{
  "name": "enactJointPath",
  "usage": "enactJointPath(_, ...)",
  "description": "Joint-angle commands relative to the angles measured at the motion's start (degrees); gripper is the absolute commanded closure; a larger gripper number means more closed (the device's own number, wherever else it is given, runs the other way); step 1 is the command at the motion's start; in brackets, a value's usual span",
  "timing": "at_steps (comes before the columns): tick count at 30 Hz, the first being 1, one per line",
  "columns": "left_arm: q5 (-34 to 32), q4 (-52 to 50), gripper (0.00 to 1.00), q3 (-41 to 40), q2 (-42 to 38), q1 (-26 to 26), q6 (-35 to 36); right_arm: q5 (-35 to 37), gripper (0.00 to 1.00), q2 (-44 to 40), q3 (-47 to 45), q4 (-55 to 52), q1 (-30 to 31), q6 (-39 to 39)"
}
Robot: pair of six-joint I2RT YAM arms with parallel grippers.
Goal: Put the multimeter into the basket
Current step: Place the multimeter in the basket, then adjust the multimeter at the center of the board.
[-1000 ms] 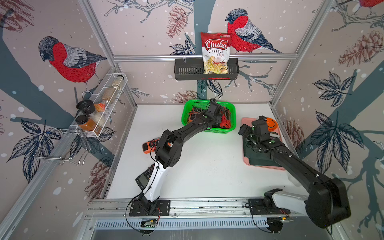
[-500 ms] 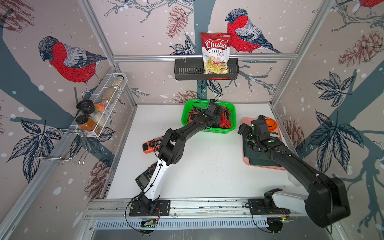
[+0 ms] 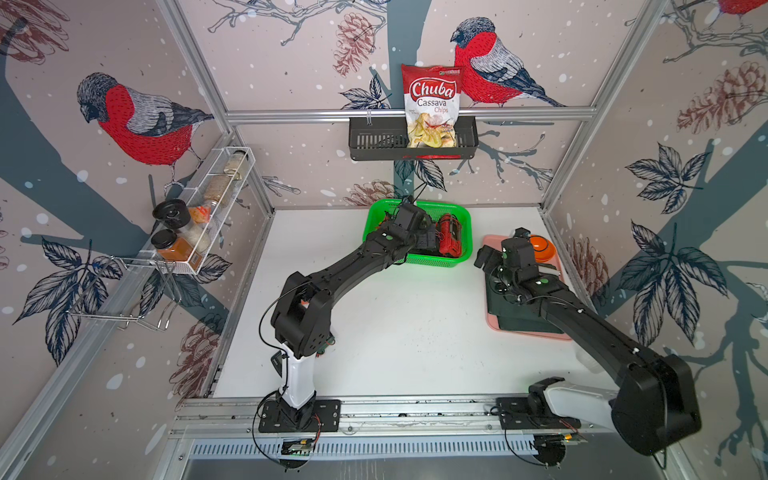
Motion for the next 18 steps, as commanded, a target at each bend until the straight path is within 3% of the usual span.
enactJointPath(1,-6.2,2.9,0.02,-9.2,-7.6,1.4,-3.4,2.4,0.00,-0.8,0.6,-0.8,0.8,-1.8)
enactJointPath(10,-8.4,6.8,0.02,-41.4,-33.9,16.9,-13.7,1.7,0.00,-2.6,0.8,-0.4,2.7,-2.9)
enactJointPath(15,-2.9,9.3,0.02,-51.6,-42.9,28.9,-18.8,1.2,0.00,-2.3,1.4,0.1,3.7,-3.6)
enactJointPath(18,-3.5,9.6,0.02,-54.3,-45.7,33.8,-21.9,0.8,0.01,-1.8,2.0,-0.1,4.2,-3.9)
